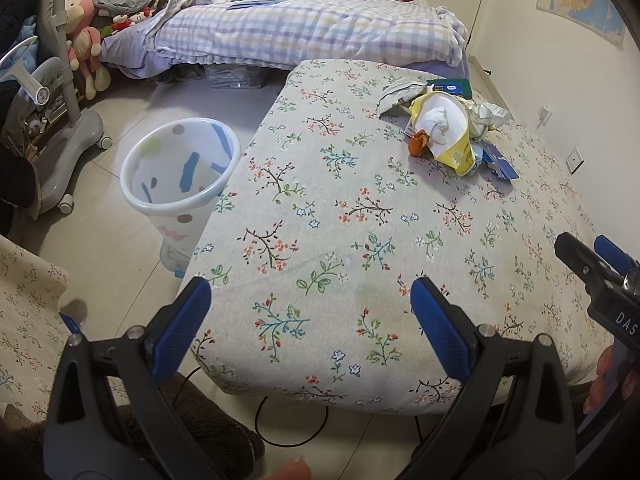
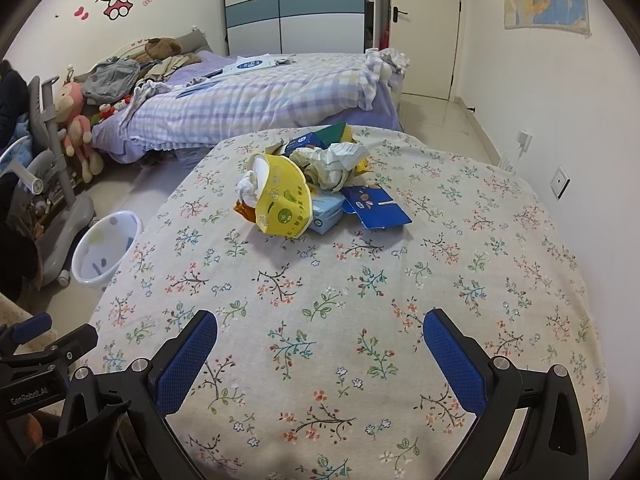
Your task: Collect trash
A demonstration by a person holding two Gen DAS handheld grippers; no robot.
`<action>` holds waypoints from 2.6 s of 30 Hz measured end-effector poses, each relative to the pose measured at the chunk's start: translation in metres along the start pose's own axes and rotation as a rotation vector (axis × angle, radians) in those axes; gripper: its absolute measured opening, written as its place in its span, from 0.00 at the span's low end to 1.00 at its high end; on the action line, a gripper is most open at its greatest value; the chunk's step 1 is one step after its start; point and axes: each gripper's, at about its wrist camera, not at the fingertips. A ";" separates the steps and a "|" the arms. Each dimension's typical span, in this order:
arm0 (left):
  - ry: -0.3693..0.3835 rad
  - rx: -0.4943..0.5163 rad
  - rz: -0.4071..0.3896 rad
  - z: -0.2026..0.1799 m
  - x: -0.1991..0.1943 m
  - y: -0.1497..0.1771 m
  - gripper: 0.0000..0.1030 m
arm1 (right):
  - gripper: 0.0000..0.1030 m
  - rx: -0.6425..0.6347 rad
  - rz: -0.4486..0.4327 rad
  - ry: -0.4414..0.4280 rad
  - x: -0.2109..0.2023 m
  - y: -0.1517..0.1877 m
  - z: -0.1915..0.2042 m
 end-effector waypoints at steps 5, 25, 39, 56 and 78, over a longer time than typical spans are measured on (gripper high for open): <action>0.000 0.000 0.000 0.000 0.000 0.001 0.97 | 1.00 0.002 -0.001 0.000 0.000 0.001 0.001; 0.001 -0.003 -0.003 0.002 -0.001 0.000 0.97 | 1.00 0.003 0.001 -0.002 0.000 0.000 -0.001; 0.003 -0.019 -0.005 0.008 -0.002 -0.008 0.97 | 1.00 0.003 0.012 -0.001 0.000 -0.003 -0.003; 0.129 0.043 0.045 -0.029 0.035 -0.096 0.97 | 1.00 0.112 0.107 -0.014 0.039 -0.090 -0.064; 0.531 -0.178 0.122 -0.068 0.143 -0.153 0.29 | 0.97 0.355 0.301 -0.109 0.164 -0.117 -0.121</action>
Point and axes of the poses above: each gripper's, at about its wrist camera, not at the fingertips, and x roughly the way its jaws point, z to its left, y to its underside, and after that the axes turned 2 degrees about x, right-handed
